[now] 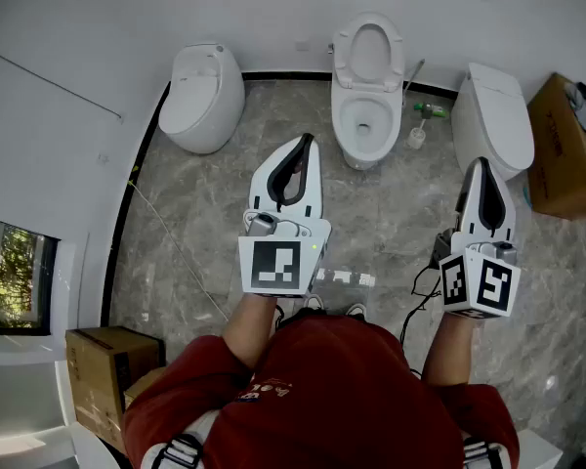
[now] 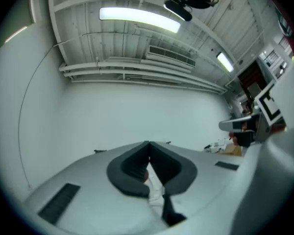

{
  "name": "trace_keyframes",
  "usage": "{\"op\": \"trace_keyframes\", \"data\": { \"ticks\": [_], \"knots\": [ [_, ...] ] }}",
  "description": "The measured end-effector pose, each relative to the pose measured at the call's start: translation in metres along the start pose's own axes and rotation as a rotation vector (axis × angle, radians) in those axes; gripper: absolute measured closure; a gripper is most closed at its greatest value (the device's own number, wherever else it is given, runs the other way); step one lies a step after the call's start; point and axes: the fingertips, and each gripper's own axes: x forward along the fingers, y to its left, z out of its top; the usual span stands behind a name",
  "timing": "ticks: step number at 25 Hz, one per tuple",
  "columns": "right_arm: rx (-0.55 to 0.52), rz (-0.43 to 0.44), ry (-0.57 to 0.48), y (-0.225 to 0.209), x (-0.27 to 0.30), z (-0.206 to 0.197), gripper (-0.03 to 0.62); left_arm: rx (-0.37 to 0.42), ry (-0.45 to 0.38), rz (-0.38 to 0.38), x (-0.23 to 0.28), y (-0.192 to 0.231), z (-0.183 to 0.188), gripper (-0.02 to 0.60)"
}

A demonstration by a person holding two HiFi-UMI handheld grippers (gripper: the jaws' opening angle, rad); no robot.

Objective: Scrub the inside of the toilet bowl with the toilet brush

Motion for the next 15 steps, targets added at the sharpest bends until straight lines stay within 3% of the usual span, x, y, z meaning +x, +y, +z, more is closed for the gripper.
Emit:
{"op": "trace_keyframes", "data": {
  "ticks": [15],
  "knots": [
    [0.018, 0.013, 0.019, -0.02, -0.014, -0.014, 0.6, -0.006, 0.033, -0.005, -0.002, -0.036, -0.014, 0.581]
  ]
}}
